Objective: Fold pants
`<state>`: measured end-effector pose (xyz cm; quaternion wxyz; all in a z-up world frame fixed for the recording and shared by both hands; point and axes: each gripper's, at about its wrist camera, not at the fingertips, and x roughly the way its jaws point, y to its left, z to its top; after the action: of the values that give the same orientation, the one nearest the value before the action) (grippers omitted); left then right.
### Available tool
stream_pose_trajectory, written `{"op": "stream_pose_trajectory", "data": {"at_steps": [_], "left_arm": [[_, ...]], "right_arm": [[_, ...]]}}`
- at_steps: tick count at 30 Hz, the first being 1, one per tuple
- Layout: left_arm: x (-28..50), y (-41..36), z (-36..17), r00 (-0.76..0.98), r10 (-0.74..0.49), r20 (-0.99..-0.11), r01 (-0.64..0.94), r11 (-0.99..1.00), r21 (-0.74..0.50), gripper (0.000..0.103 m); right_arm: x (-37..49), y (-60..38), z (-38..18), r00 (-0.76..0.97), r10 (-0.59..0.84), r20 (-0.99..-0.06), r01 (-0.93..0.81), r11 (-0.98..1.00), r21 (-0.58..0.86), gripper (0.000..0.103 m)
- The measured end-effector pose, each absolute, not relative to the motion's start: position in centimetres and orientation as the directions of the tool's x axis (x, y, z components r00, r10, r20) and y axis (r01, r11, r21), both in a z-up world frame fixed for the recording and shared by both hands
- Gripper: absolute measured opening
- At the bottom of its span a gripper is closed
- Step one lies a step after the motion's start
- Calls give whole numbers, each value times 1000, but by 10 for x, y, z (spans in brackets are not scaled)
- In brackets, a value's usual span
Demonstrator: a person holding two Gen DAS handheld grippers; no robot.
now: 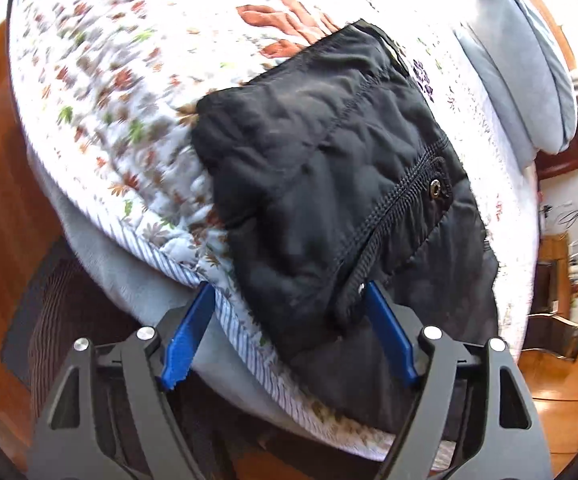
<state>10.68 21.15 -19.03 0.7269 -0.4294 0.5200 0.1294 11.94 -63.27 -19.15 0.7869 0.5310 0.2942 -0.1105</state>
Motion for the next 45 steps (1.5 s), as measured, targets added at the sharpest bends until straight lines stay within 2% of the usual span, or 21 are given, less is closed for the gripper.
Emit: {"op": "stream_pose_trajectory", "data": {"at_steps": [4,6,8,15,19,25,27,28,30,32,35,45], "left_arm": [[91,222,-169,460,-308,-833,-609,573,-548,76],[88,226,-155,490,-327,-808,-577,573,-582,81],[90,227,-147,481,-311,-820,-561,610,-560,84],[101,208,-181,432,-303,-849,-608,598,-522,83],[111,209,-195,525,-331,-784,-549,571,-610,70],[125,202,-200,573,-334,-749,-518,560,-646,68],[126,201,-201,579,-323,-748,-516,566,-643,55],[126,201,-201,580,-320,-749,-509,575,-640,52],[123,209,-197,588,-326,-740,-482,594,-644,34],[126,210,-193,607,-329,-724,-463,594,-658,23],[140,207,-181,619,-303,-725,-431,641,-636,18],[192,230,-176,661,-264,-702,-427,637,-642,18]], "right_arm": [[119,-634,-196,801,141,-581,492,397,775,16],[119,-634,-197,800,141,-584,492,402,772,16],[119,-633,-198,799,140,-585,496,399,771,16],[120,-633,-200,802,145,-580,492,390,778,16],[121,-634,-201,796,145,-587,497,399,771,16],[122,-634,-200,794,142,-591,500,402,767,16],[122,-634,-200,793,142,-593,501,401,767,16],[122,-635,-201,793,142,-593,502,399,767,16],[123,-635,-201,791,140,-595,504,401,765,16],[123,-634,-200,791,138,-596,503,408,762,16],[125,-632,-199,792,137,-595,497,422,758,16],[167,-608,-193,790,193,-581,457,447,769,16]]}}
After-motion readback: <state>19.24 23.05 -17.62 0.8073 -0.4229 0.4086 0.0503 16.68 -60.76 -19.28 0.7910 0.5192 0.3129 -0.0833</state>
